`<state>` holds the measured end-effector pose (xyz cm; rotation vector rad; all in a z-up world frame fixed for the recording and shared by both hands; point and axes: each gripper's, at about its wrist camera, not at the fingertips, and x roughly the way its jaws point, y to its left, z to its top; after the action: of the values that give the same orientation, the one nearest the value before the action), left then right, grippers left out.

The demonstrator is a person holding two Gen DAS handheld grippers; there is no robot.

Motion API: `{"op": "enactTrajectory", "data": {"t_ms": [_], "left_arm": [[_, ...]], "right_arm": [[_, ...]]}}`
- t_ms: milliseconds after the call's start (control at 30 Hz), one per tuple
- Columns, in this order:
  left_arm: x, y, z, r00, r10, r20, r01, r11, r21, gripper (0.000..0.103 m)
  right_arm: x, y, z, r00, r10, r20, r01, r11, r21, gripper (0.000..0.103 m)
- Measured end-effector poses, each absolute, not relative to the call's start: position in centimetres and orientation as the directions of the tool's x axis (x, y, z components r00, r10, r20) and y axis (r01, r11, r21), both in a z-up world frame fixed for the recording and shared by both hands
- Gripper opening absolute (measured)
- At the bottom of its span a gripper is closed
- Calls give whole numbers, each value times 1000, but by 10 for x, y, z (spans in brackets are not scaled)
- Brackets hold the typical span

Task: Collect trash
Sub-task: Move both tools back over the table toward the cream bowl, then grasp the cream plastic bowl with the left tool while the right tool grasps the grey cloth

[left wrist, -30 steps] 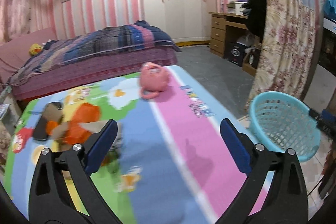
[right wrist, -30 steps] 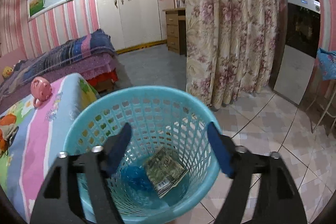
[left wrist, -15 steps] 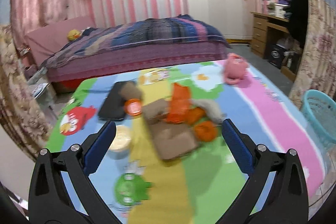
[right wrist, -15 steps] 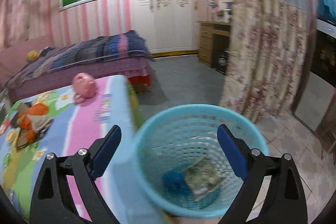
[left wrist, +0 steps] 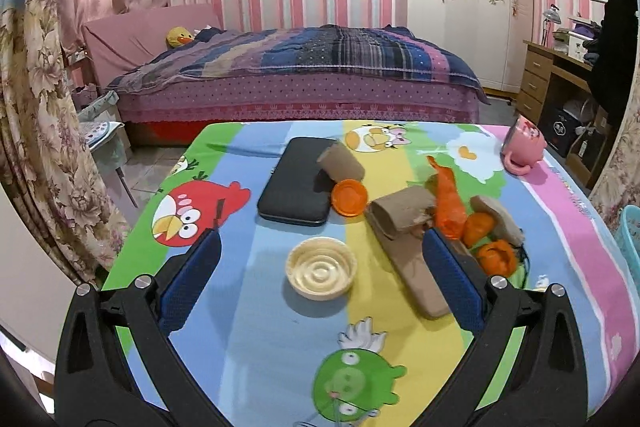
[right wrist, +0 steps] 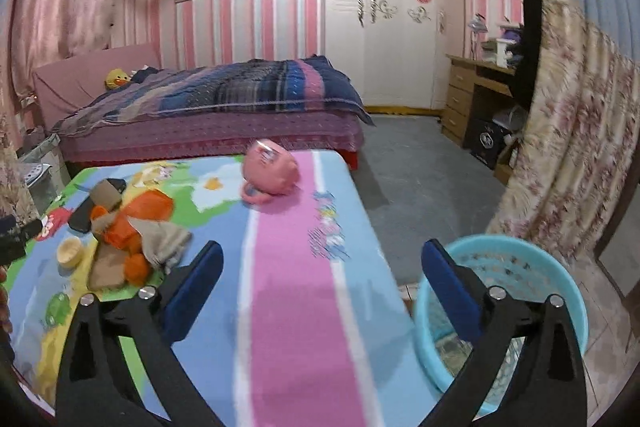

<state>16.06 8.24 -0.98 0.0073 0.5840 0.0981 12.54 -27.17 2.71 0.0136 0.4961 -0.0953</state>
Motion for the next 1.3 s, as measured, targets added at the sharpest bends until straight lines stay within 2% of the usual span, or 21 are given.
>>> {"op": "enactTrajectory", "data": {"t_ms": [133, 267, 500, 667, 767, 933, 1067, 1233, 1300], "left_arm": [[166, 93, -18, 822, 87, -563, -85, 996, 29, 97], [177, 104, -33, 780, -6, -626, -37, 998, -56, 97], [200, 107, -64, 727, 9, -687, -63, 997, -53, 97], [213, 103, -83, 690, 30, -723, -66, 998, -22, 97], [219, 105, -88, 659, 13, -752, -72, 996, -45, 97], [225, 108, -92, 640, 22, -768, -107, 992, -61, 97], [230, 105, -95, 625, 37, -779, -110, 993, -41, 97], [232, 106, -93, 641, 17, -768, -108, 992, -69, 83], [231, 105, -92, 643, 18, -765, -101, 993, -61, 70]], "right_arm": [[152, -242, 32, 875, -55, -480, 58, 998, -10, 98], [175, -216, 23, 867, -37, -497, 22, 999, -37, 98], [200, -196, -18, 827, 3, -562, -37, 998, -49, 98], [206, -203, -29, 829, 11, -559, -40, 998, -39, 98], [213, -209, -37, 809, 33, -587, -42, 999, -1, 99], [221, -204, -51, 753, 14, -658, -51, 998, -37, 99], [217, -201, -49, 768, 40, -639, -52, 999, -1, 99], [217, -198, -51, 758, 54, -650, -52, 998, 22, 99], [220, -196, -54, 745, 76, -663, -68, 997, 38, 99]]}}
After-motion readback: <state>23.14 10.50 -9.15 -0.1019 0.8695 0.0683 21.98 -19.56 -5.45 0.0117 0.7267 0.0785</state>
